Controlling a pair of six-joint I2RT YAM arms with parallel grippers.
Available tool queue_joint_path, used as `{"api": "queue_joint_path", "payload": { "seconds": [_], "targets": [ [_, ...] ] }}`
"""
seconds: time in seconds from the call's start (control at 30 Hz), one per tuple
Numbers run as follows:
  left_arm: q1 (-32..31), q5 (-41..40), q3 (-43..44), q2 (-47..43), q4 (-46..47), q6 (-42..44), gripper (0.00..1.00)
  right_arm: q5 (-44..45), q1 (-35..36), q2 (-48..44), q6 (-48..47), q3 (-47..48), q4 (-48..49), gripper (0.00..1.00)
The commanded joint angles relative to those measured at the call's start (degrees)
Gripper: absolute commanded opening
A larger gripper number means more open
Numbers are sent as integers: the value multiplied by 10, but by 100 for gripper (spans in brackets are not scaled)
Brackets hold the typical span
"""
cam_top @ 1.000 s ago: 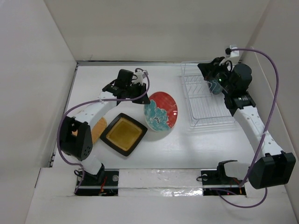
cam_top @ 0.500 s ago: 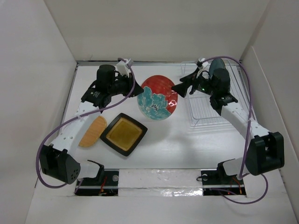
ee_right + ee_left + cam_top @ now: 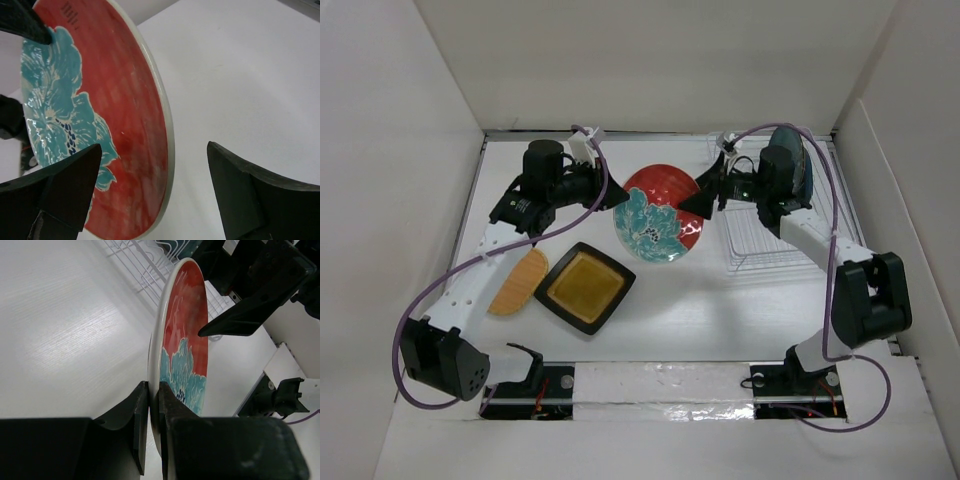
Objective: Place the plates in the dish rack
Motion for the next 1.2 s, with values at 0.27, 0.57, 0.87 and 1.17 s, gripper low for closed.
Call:
{"api": "queue_joint_path", "payload": {
  "seconds": [0.27, 0.57, 0.87, 1.17],
  "targets": [
    [1, 40, 6, -69, 112, -22, 0, -190, 12, 52, 266, -16, 373, 53],
    [1, 15, -9, -84, 124, -26, 0, -220, 19, 147, 630, -5, 841, 4],
    [1, -58, -41, -119, 139, -40, 32, -188, -6, 161, 734, 44, 867, 0],
    [1, -196, -57, -179, 131, -30, 61, -163, -13, 95, 526, 110, 582, 0]
  ]
}}
